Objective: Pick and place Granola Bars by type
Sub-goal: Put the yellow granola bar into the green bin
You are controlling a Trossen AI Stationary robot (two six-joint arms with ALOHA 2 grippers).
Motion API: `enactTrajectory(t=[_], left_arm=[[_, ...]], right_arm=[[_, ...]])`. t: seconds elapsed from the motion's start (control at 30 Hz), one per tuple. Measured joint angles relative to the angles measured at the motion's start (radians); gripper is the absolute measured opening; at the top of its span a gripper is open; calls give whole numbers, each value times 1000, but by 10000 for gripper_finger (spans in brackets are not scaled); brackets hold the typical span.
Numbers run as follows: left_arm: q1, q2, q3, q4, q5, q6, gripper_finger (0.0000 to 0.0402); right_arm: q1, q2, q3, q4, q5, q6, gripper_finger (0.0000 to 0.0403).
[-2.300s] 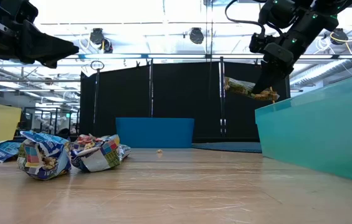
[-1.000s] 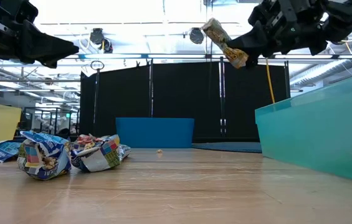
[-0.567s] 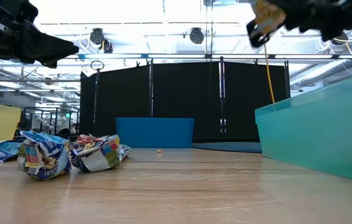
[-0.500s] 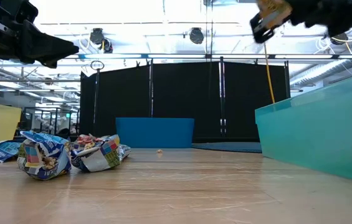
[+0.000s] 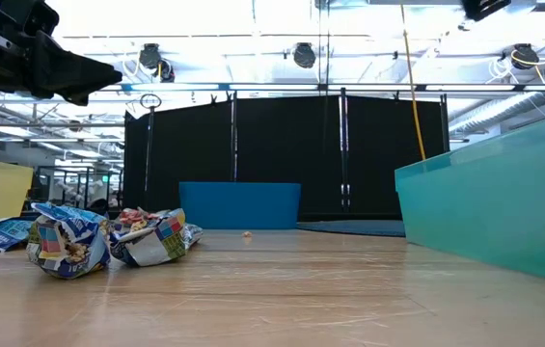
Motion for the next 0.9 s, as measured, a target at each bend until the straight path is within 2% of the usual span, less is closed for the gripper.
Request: enactTrajectory(t=[0.2,0.47,0.67,0.77,0.9], left_arm=[[0,0,0,0,0,0,102],[0,0,0,0,0,0,102],[0,0,0,0,0,0,102],[0,0,0,0,0,0,102],[0,0,0,0,0,0,102]], right_arm=[[99,0,0,1,147,-17,0],[106,0,0,-36,196,21,0],[103,4,22,-214,271,175,0],[105,17,26,-242,309,244,0],[118,51,27,-260,310,356,0]])
